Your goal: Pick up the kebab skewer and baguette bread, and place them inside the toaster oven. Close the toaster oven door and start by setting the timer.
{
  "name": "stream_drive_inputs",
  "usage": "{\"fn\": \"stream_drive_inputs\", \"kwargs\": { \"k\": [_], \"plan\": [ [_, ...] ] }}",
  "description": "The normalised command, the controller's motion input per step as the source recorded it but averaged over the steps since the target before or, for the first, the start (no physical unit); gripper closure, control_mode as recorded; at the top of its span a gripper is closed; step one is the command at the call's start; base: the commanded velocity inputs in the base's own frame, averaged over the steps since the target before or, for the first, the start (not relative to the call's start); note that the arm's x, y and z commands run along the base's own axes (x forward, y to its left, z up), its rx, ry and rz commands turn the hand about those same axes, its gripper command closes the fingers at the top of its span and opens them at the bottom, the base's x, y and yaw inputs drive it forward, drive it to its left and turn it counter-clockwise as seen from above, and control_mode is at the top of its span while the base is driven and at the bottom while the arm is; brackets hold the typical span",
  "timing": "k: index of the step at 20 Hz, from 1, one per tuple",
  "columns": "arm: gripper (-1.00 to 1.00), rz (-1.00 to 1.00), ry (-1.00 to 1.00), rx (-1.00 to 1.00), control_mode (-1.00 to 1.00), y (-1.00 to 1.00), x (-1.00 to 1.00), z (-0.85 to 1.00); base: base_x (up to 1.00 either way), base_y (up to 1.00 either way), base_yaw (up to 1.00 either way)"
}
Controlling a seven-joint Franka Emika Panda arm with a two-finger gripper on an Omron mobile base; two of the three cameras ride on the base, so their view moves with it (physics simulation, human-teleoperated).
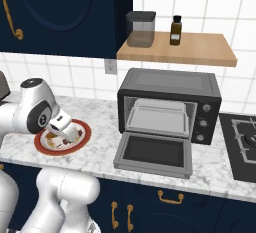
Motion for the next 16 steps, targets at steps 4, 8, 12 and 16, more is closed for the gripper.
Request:
{"fn": "stream_drive_inputs", "kwargs": {
  "k": [4,8,12,16],
  "plan": [
    [-1.00,-0.10,0.00,0.22,-1.00,0.99,0.37,-0.09,0.00,0.00,0.00],
    [-1.00,-0.12,0.01,0.10,-1.00,0.76,0.86,-0.08,0.00,0.00,0.00],
    [-1.00,-0.15,0.14,0.00,-1.00,0.56,0.93,-0.23,0.00,0.00,0.00],
    [-1.00,-0.12,0.09,0.00,-1.00,0.44,0.76,-0.56,0.00,0.00,0.00]
  ]
}}
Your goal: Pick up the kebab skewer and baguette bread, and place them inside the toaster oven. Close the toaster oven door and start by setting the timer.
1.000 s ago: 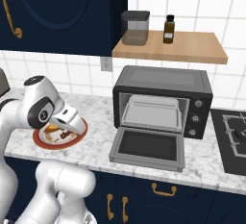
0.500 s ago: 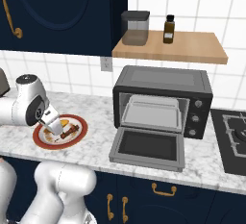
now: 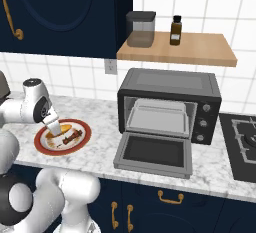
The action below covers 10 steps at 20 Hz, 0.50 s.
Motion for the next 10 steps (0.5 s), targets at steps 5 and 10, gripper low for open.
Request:
{"fn": "stream_drive_inputs", "kwargs": {
  "k": [5,10],
  "plan": [
    [-1.00,-0.03,0.08,0.01,-1.00,0.24,0.62,-0.39,0.00,0.00,0.00],
    [-1.00,0.00,0.02,0.05,-1.00,0.05,0.33,-0.39,0.00,0.00,0.00]
  ]
}}
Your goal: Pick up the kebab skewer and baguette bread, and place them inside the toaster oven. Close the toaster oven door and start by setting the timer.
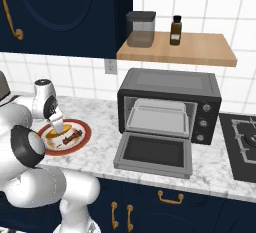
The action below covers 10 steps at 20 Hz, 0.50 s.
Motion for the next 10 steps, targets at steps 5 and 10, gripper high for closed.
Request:
{"fn": "stream_drive_inputs", "kwargs": {
  "k": [5,10],
  "plan": [
    [-1.00,0.00,0.00,0.03,-1.00,0.20,0.10,-0.25,0.00,0.00,0.00],
    [-1.00,0.00,0.00,0.00,-1.00,0.02,-0.03,-0.30,0.00,0.00,0.00]
  ]
}}
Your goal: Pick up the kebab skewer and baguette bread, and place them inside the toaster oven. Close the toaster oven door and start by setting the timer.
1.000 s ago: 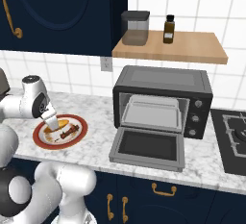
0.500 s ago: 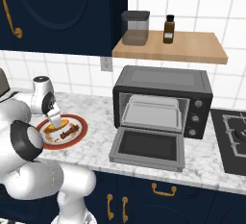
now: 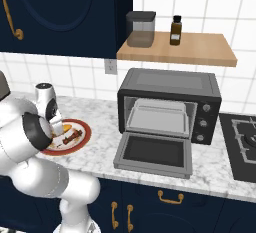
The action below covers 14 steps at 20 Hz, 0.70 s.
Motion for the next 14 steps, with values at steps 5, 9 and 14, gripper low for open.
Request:
{"fn": "stream_drive_inputs", "kwargs": {
  "k": [5,9,14],
  "plan": [
    [-1.00,0.00,0.00,0.00,-1.00,0.05,0.23,-0.23,0.00,0.00,0.00],
    [-1.00,0.00,0.01,0.00,-1.00,0.18,0.32,-0.24,0.00,0.00,0.00],
    [-1.00,0.00,0.01,0.00,-1.00,0.18,0.22,-0.12,0.00,0.00,0.00]
  ]
}}
